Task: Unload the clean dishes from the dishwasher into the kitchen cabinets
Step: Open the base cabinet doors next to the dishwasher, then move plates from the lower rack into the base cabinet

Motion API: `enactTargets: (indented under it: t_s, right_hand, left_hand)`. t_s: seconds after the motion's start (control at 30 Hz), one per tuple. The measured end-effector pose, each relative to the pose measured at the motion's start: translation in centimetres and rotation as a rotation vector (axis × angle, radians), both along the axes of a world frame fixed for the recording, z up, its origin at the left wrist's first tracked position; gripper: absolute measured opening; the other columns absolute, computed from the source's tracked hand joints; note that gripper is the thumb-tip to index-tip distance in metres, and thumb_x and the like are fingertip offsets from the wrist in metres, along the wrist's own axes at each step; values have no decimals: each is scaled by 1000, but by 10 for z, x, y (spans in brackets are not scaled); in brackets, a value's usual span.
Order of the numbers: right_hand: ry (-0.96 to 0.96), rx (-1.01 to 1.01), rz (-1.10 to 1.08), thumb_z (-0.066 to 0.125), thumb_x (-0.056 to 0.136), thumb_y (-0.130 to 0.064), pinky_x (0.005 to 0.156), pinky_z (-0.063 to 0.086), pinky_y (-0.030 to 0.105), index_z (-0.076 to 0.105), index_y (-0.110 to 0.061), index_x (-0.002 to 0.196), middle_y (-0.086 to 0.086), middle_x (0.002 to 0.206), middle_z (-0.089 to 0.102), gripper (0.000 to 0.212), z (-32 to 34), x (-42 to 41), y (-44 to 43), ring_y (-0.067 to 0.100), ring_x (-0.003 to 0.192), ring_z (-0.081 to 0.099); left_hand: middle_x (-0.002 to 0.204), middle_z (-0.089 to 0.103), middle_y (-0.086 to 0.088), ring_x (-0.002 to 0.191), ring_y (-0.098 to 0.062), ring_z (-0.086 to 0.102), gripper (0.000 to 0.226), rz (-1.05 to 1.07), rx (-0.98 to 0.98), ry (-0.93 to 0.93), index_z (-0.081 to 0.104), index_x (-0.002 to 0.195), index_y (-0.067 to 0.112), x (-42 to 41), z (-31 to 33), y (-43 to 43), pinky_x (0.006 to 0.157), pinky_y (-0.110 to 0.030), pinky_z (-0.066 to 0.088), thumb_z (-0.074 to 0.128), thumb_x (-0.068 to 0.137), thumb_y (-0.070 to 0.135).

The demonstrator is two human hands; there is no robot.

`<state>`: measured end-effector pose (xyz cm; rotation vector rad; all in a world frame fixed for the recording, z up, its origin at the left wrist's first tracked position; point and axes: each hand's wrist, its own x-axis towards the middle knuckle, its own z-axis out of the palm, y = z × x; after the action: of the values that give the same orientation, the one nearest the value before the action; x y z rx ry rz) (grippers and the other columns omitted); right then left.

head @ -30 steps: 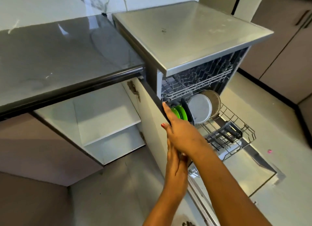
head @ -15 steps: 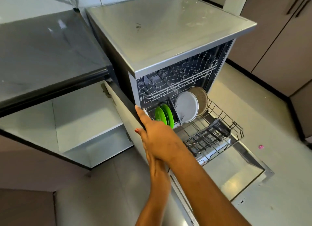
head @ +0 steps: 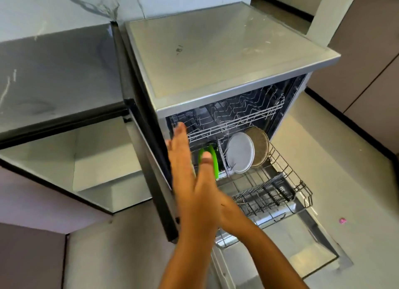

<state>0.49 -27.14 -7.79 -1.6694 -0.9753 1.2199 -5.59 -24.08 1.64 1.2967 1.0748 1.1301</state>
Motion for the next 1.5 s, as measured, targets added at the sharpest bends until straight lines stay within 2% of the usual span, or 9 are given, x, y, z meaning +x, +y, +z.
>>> enactTargets:
  t_s: [0.07,0.13,0.43,0.73,0.9,1.0,1.13,1.27,1.5]
  right_hand:
    - [53,-52,-118,38,101,-20,79,45,11,52,-33,107,-19,102,56,20,-12,28,-22,4,102,53]
    - [31,-113,-98,41,100,-21,81,49,14,56,-22,118,-12,112,62,23,-28,45,-34,3,104,59]
    - [-58,-296,-95,46,99,-23,92,39,23,51,-15,131,6,133,55,33,-97,110,-60,17,118,52]
    - [-181,-395,-81,46,99,-21,85,45,20,51,-11,131,10,132,56,34,-154,176,-31,21,115,56]
    - [-240,-453,-150,50,97,-17,103,38,29,47,-8,136,12,139,50,40,-185,222,7,24,125,51]
    - [-317,-461,-168,51,97,-18,106,37,33,45,-9,137,11,144,45,42,-202,246,36,26,128,48]
    - [-427,-436,-187,55,93,-14,107,36,35,49,-9,134,11,141,48,42,-223,275,77,26,128,47]
    - [-495,-503,-180,58,91,-20,108,36,37,46,-16,138,11,145,42,49,-247,292,109,28,130,44]
    - [-569,-595,-142,57,90,-21,111,33,45,41,-25,141,14,157,10,54,-272,299,144,42,136,31]
  left_hand:
    - [156,7,19,142,4,6,59,-180,-110,110,22,147,32,37,-3,-19,119,-25,16,48,96,16]
    - [157,8,16,145,-11,13,58,-225,-355,134,29,143,38,44,-34,-17,118,-39,23,51,95,13]
    - [146,38,-7,129,-30,41,47,-53,-748,227,41,141,18,75,-156,18,104,-42,36,48,95,9]
    - [135,51,-15,121,-34,49,37,-154,-696,481,49,132,9,158,-221,106,103,-43,42,46,95,16]
    - [127,56,-18,115,-35,53,33,-201,-644,601,55,125,5,178,-271,141,92,-37,44,48,94,16]
    - [123,58,-21,112,-38,53,31,-63,-496,832,61,117,7,172,-295,167,94,-40,44,53,90,18]
    - [140,39,-17,125,-40,37,34,129,-215,1046,59,118,12,140,-315,193,97,-48,38,60,84,13]
    - [148,30,-14,128,-39,32,40,-6,-281,1200,59,125,19,117,-344,210,106,-45,30,58,86,14]
    - [149,28,-15,124,-43,35,54,104,-220,1150,52,129,15,114,-364,224,99,-50,38,55,79,-5]
